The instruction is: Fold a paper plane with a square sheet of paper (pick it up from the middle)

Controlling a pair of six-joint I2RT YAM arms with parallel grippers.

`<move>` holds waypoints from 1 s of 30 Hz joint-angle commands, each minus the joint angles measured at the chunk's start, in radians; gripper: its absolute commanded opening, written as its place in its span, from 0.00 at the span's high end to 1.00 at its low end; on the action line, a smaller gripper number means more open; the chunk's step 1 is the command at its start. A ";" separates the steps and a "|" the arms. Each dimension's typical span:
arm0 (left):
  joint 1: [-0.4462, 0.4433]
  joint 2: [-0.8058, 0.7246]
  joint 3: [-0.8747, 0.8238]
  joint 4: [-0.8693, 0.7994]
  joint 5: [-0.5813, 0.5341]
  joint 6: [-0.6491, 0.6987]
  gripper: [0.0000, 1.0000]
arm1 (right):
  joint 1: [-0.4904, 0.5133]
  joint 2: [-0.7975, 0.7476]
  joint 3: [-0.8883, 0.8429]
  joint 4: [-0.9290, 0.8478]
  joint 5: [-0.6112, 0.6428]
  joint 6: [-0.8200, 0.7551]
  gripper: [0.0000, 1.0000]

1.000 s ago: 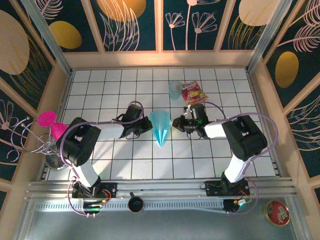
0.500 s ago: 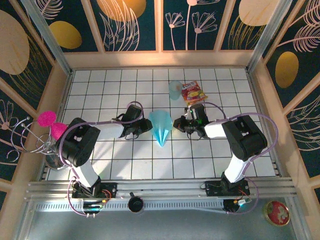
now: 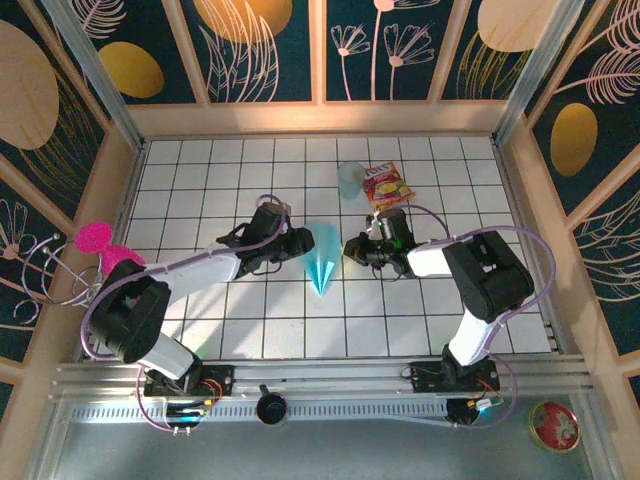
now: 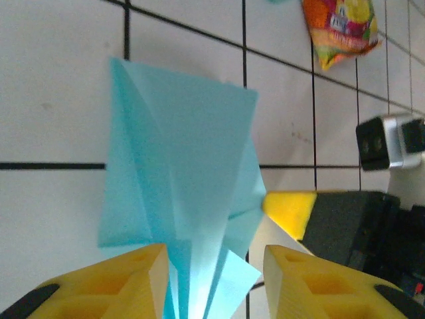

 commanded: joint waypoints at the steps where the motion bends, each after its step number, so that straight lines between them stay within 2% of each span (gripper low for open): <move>1: -0.029 0.049 0.031 -0.045 -0.019 -0.014 0.57 | 0.010 -0.033 0.031 0.015 -0.011 0.005 1.00; 9: -0.065 0.138 0.061 -0.050 0.003 -0.014 0.54 | 0.013 -0.028 0.031 0.016 -0.011 0.008 1.00; 16: -0.093 0.157 0.077 -0.044 0.026 -0.008 0.50 | 0.013 -0.027 0.033 0.025 -0.019 0.009 1.00; 30: -0.130 0.214 0.122 -0.135 -0.066 0.033 0.37 | 0.014 -0.039 0.025 0.064 -0.059 0.019 1.00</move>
